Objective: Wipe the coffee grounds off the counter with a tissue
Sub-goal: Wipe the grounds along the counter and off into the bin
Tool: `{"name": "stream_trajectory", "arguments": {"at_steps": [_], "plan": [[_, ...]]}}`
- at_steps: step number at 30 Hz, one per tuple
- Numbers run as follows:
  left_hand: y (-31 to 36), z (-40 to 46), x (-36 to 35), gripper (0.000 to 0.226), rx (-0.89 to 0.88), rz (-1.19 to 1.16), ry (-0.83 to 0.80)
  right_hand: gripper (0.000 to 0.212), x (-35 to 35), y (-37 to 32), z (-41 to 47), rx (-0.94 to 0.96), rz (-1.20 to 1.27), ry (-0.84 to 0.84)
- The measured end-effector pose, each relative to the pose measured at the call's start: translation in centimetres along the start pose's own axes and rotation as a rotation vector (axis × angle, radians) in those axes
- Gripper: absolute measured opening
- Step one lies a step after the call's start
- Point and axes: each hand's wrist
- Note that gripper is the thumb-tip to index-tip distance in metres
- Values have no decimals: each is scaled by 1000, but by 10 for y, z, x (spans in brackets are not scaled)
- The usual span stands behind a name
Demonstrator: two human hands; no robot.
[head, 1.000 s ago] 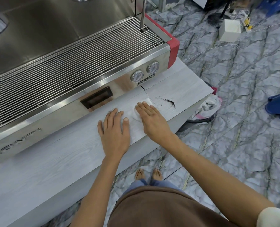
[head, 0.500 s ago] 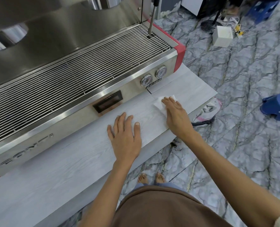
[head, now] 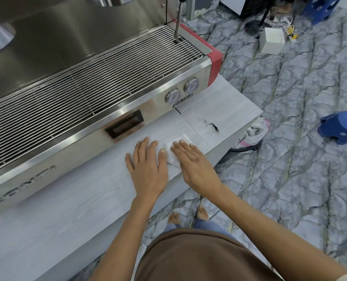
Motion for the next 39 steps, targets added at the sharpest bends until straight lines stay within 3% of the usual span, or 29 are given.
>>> {"name": "stream_trajectory", "arguments": {"at_steps": [26,31,39], "plan": [[20,5,-12,55,42,62,38,37,52,104,31,-72,47,2],[29,12,-17,56,32,26,13,35,62,102,35,-178,211,36],[33,17,-18,54,58,-81,32,37,49,53,21,19,216,-21]]}}
Point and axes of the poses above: each hand's wrist, its own z-axis towards the middle knuckle, its own x-axis out of the back of the hand, y = z × x, and after that the axes turned 5 degrees about -x, right-handed
